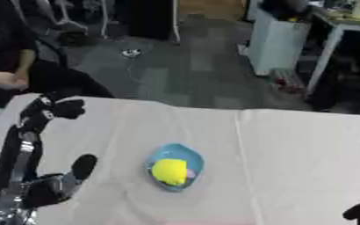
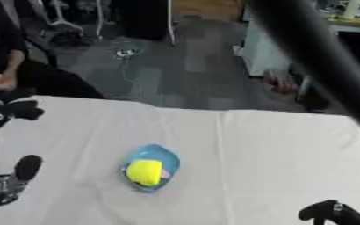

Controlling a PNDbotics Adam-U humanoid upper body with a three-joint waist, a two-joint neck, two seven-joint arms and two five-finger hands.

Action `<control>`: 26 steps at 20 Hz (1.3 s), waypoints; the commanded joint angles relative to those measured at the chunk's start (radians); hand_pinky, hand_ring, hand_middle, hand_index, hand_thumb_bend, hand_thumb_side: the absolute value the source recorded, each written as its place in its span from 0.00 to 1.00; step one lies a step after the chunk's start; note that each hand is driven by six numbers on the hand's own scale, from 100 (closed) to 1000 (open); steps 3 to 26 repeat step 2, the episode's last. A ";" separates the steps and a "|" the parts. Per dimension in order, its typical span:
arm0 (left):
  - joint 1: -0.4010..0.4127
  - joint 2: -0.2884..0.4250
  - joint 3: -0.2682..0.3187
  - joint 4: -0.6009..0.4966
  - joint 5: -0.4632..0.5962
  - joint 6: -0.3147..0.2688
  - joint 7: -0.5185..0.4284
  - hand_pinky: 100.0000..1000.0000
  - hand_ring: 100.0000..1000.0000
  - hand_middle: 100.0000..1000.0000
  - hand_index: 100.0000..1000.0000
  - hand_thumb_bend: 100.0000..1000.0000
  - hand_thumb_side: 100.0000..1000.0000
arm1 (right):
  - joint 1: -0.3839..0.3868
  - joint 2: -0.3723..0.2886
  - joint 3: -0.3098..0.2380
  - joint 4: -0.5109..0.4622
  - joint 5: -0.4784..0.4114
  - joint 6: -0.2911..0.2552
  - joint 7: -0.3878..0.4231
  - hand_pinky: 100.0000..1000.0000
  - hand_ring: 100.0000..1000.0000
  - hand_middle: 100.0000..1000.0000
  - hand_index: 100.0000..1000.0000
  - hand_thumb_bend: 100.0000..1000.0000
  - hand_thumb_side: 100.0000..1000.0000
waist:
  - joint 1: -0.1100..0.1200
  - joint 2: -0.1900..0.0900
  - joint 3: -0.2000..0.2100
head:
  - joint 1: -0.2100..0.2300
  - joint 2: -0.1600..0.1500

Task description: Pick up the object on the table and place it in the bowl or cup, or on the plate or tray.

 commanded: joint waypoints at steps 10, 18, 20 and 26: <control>-0.004 0.013 0.012 -0.014 -0.008 0.008 0.004 0.54 0.61 0.76 0.77 0.37 0.83 | -0.005 -0.020 -0.009 -0.014 -0.011 -0.035 -0.029 0.05 0.35 0.39 0.07 0.00 0.94 | 0.006 -0.006 0.000 | 0.015 -0.004; -0.004 0.013 0.012 -0.014 -0.008 0.008 0.004 0.54 0.61 0.76 0.77 0.37 0.83 | -0.005 -0.020 -0.009 -0.014 -0.011 -0.035 -0.029 0.05 0.35 0.39 0.07 0.00 0.94 | 0.006 -0.006 0.000 | 0.015 -0.004; -0.004 0.013 0.012 -0.014 -0.008 0.008 0.004 0.54 0.61 0.76 0.77 0.37 0.83 | -0.005 -0.020 -0.009 -0.014 -0.011 -0.035 -0.029 0.05 0.35 0.39 0.07 0.00 0.94 | 0.006 -0.006 0.000 | 0.015 -0.004; -0.004 0.013 0.012 -0.014 -0.008 0.008 0.004 0.54 0.61 0.76 0.77 0.37 0.83 | -0.005 -0.020 -0.009 -0.014 -0.011 -0.035 -0.029 0.05 0.35 0.39 0.07 0.00 0.94 | 0.006 -0.006 0.000 | 0.015 -0.004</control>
